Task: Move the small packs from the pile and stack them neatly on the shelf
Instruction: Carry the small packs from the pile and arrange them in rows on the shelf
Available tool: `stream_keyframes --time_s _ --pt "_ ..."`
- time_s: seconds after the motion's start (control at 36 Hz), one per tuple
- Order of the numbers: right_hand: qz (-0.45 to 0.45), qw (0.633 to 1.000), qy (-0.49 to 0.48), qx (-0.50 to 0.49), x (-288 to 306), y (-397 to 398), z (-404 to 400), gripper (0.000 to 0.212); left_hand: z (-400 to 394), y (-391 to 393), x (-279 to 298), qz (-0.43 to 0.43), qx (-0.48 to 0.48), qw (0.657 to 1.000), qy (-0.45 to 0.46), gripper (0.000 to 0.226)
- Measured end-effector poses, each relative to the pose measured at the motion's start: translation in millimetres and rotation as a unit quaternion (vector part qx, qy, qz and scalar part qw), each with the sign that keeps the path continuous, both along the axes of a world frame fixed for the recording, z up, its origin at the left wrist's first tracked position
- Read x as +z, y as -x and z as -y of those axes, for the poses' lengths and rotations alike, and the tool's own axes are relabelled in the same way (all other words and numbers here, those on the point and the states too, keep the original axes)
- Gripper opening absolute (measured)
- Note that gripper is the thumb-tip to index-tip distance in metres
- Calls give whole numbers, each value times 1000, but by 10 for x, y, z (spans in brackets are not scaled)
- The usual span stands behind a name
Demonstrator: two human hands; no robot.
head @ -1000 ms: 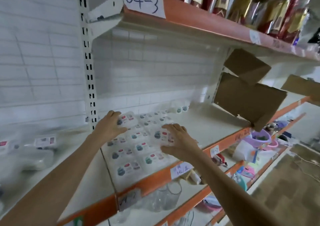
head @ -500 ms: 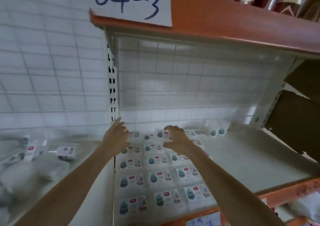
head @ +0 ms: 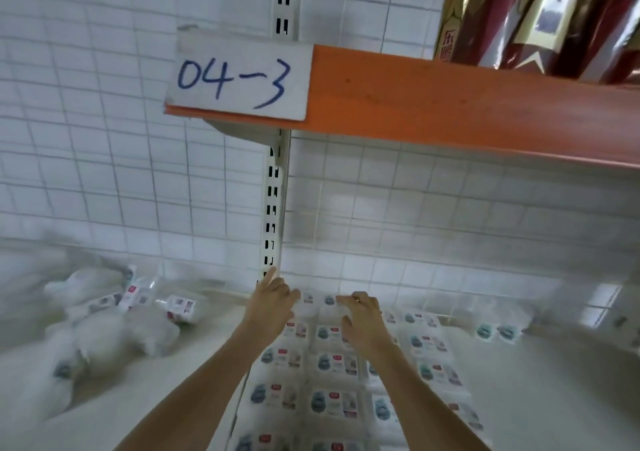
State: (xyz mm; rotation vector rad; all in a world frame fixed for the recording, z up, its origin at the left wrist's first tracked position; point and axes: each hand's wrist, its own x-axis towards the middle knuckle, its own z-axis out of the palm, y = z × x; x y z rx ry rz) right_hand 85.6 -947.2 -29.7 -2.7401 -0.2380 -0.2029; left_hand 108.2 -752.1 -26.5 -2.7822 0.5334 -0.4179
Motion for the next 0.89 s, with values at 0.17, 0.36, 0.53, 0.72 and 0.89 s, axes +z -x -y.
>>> stream_keyframes --time_s 0.17,0.36,0.53,0.72,0.89 --pt "28 993 116 3 -63 47 -7 45 14 26 -88 28 -2 1000 10 42" --pt "-48 986 158 7 1 93 -80 57 125 70 -106 1 42 999 19 41" --pt "-110 989 96 23 120 112 -97 62 142 48 118 -89 47 994 49 50" --pt "-49 998 16 48 215 281 -271 60 -20 355 228 -54 -24 993 105 55" --pt "-25 983 -63 171 354 512 -843 48 -539 861 229 25 -56 964 258 43"
